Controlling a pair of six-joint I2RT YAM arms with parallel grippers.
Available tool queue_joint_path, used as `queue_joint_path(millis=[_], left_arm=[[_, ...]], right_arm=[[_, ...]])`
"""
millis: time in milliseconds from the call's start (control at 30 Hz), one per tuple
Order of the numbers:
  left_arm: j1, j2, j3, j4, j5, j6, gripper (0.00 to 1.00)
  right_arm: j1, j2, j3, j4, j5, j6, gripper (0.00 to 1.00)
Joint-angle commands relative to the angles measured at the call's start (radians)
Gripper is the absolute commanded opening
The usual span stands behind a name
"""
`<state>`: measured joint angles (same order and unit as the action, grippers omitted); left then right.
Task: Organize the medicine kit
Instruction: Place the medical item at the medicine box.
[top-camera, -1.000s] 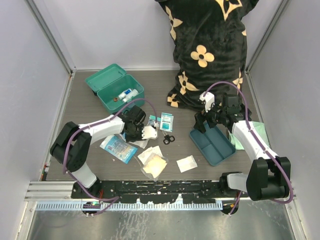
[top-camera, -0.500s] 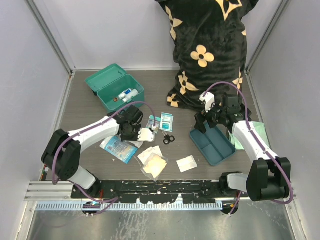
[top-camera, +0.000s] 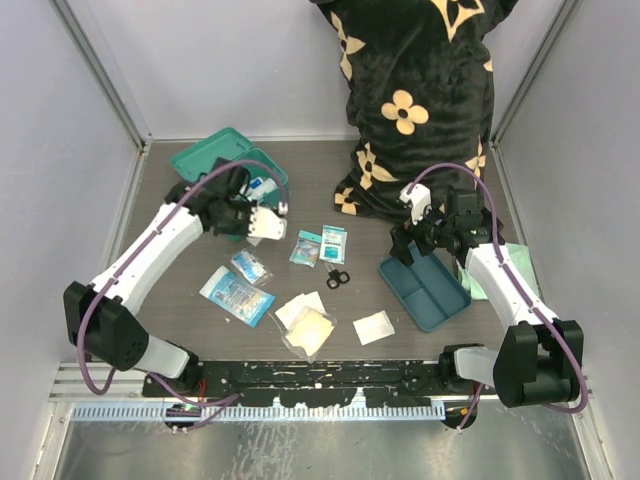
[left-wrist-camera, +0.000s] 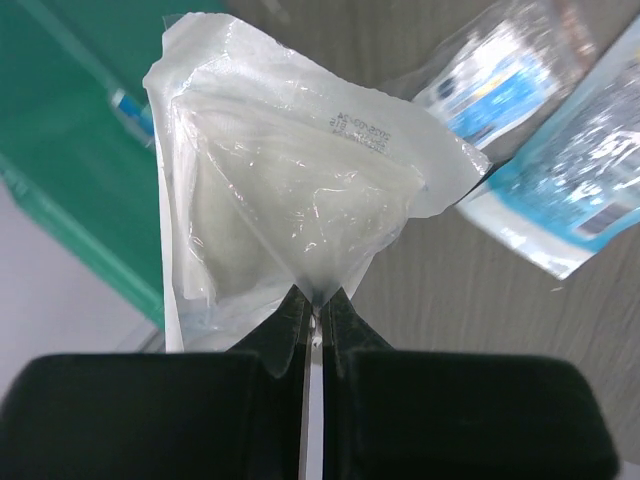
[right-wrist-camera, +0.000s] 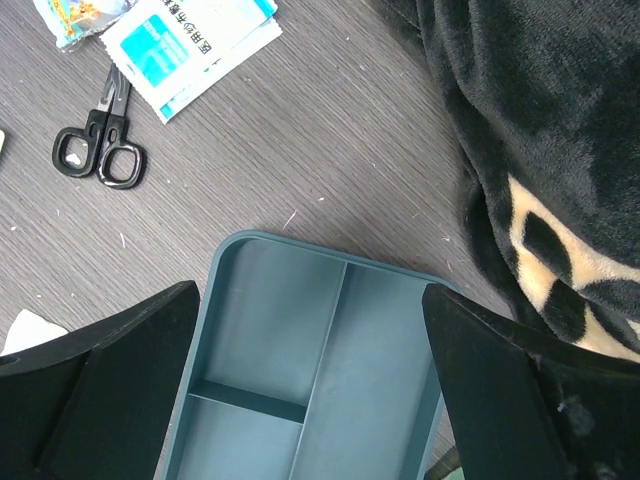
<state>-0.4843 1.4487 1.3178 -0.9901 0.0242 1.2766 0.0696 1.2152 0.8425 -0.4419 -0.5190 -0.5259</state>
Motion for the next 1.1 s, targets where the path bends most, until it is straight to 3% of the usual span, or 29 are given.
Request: queue_joint_path(millis=[0, 533, 1067], left_arm=[[0.090, 0.010, 0.115, -0.074, 0.024, 0.117, 0.00], [0.303, 0.270, 0.434, -0.127, 0.067, 0.390, 0.00], [0.322, 0.479, 0.530, -0.126, 0.078, 0.513, 0.00]], right_arm=[[-0.001, -0.039, 0.010, 0.026, -0.008, -0.017, 1.00], [-0.001, -0.031, 0.011, 0.019, 0.006, -0.026, 1.00], [-0.002, 0.013, 0.012, 0.017, 0.037, -0.035, 1.00]])
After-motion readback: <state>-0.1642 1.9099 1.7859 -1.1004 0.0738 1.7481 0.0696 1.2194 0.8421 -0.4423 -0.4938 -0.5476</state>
